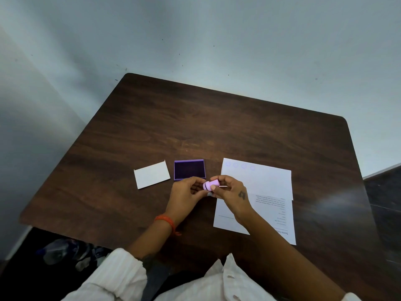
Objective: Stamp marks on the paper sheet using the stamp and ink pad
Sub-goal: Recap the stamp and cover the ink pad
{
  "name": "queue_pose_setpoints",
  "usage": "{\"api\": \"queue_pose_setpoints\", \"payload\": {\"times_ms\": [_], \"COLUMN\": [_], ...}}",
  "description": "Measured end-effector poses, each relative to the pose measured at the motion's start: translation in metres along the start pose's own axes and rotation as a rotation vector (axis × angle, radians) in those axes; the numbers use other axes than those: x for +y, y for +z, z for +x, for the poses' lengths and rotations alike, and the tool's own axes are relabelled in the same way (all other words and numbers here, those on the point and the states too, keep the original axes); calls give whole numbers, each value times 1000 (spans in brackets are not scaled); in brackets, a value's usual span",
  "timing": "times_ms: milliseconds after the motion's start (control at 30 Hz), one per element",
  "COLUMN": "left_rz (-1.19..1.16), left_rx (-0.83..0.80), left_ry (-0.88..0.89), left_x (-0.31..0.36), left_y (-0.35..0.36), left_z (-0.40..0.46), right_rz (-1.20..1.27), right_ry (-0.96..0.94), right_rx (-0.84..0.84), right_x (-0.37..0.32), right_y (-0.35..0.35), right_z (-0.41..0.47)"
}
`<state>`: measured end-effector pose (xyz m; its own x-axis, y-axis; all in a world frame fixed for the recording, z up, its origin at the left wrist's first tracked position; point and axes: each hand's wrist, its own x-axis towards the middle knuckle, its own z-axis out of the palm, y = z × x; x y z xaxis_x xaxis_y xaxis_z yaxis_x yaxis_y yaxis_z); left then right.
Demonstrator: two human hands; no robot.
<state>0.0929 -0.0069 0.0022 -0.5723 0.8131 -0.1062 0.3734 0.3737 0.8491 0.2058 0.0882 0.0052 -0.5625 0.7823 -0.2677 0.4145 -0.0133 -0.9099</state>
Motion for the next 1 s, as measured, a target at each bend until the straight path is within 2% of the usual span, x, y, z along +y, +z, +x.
{"api": "queue_pose_setpoints", "payload": {"times_ms": [400, 700, 767, 900, 1000], "left_rz": [76, 84, 70, 87, 86], "left_rx": [-32, -57, -54, -64, -57], "left_ry": [21, 53, 40, 51, 56], "left_x": [5, 5, 4, 1, 1], "left_y": [-4, -4, -4, -4, -3], "left_z": [2, -2, -2, -2, -1], "right_rz": [42, 89, 157, 128, 133], "right_ry": [30, 178, 163, 56, 66], "right_rx": [-116, -113, -121, -151, -132], "right_x": [-5, -1, -1, 0, -2], "right_y": [-12, -10, -13, -18, -16], "right_z": [0, 1, 1, -2, -3]}}
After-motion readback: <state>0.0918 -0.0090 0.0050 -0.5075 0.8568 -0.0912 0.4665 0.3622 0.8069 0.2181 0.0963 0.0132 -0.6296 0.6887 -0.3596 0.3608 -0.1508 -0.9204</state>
